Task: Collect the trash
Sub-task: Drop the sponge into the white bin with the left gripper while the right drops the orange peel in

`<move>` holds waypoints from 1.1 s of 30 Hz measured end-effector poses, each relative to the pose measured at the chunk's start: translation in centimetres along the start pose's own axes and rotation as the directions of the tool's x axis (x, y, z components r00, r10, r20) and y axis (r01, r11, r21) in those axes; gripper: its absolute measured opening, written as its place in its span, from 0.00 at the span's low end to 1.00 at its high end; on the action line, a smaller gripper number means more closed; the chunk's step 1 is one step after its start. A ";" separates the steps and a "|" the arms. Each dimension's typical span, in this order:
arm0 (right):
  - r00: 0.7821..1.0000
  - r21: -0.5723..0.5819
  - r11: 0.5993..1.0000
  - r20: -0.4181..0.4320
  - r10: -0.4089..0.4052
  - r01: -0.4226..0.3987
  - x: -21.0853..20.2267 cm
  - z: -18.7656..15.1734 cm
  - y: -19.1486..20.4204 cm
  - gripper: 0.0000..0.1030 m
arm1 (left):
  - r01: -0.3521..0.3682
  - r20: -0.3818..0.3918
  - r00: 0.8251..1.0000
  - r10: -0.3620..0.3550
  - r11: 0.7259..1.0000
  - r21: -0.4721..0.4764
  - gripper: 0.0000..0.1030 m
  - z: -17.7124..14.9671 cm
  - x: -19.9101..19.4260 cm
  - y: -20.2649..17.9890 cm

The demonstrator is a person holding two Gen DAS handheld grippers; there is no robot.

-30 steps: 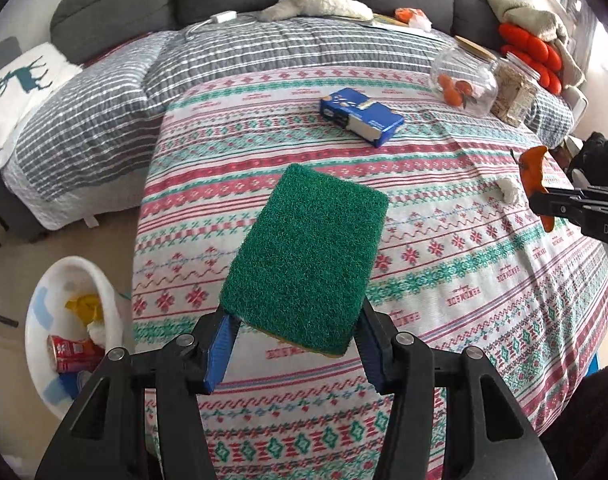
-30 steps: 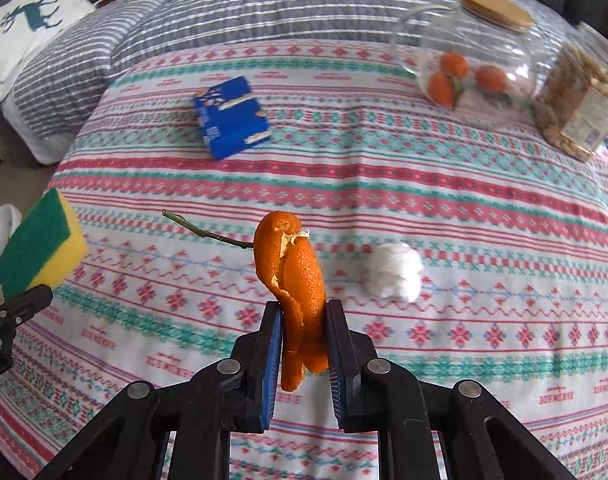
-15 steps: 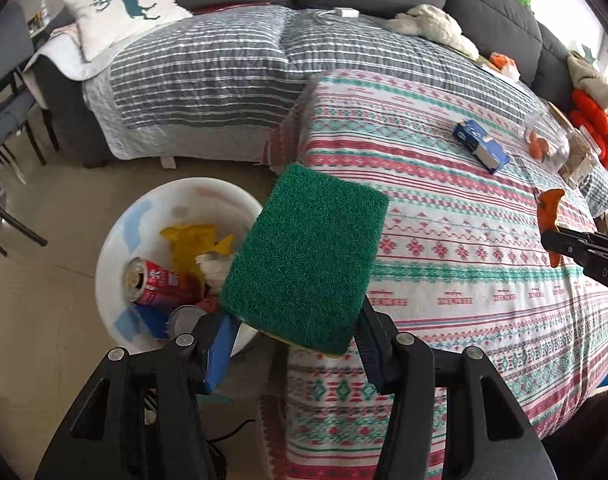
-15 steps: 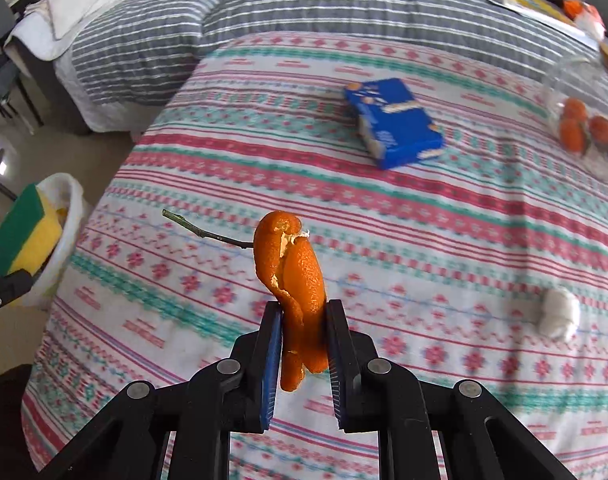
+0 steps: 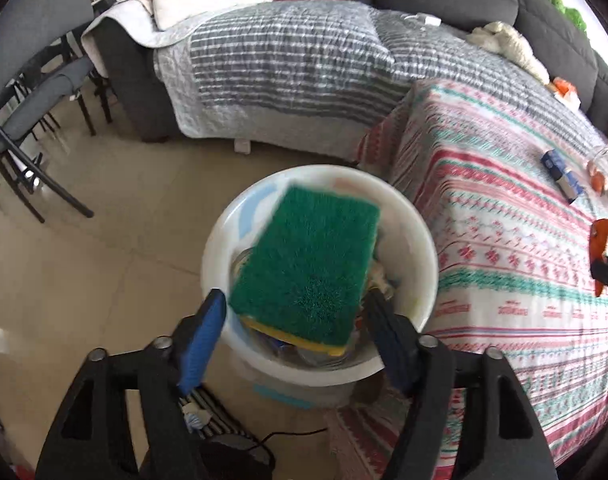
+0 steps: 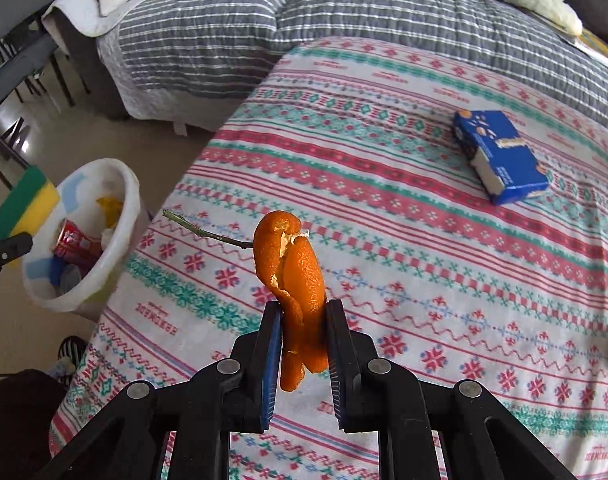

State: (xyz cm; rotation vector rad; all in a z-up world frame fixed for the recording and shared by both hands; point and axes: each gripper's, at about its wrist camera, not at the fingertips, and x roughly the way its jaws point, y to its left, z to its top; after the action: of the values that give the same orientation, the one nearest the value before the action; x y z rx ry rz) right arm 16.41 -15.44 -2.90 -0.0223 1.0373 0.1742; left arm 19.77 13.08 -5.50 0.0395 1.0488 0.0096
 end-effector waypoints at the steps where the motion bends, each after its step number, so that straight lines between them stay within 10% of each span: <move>1: 1.000 -0.005 1.000 0.001 0.004 -0.004 -0.1 0.0 0.2 0.19 | -0.014 -0.003 1.000 0.014 1.000 0.001 0.79 -0.2 0.0 0.2; 8: 0.999 -0.048 0.999 -0.048 0.017 -0.020 1.1 0.5 3.1 0.19 | -0.051 -0.039 0.998 0.051 0.999 0.011 0.96 -1.2 -0.6 1.5; 33: 0.981 -0.029 0.984 -0.084 0.172 -0.175 7.7 8.3 14.9 0.21 | -0.037 -0.114 0.993 0.019 0.987 -0.157 0.99 -3.1 -1.5 7.0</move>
State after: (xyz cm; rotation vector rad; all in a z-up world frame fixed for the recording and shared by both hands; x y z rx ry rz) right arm 24.98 1.10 -4.35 0.0287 1.1175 0.3534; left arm 16.42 20.11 -5.49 -0.0918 1.1564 0.1225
